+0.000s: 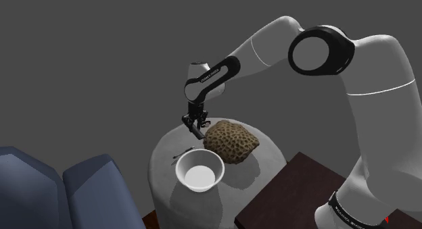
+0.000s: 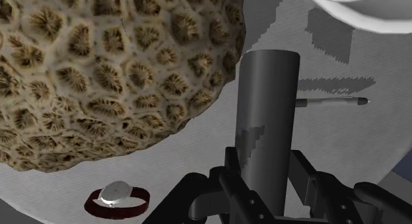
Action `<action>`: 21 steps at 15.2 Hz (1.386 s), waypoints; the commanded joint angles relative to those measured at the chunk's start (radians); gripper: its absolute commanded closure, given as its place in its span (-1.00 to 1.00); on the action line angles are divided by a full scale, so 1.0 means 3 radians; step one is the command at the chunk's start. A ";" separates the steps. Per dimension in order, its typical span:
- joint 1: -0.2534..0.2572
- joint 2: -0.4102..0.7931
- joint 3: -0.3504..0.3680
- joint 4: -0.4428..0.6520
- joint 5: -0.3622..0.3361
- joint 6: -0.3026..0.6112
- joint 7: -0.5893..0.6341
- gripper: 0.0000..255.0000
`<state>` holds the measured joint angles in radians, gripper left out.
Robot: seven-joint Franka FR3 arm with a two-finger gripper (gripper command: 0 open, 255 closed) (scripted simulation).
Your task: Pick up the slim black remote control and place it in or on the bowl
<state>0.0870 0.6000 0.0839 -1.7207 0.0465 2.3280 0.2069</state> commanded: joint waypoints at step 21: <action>0.0302 -0.1214 0.0197 -0.1472 0.0074 0.0296 0.0470 1.00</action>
<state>0.1688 0.2655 0.1363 -2.1248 0.0654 2.4076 0.3334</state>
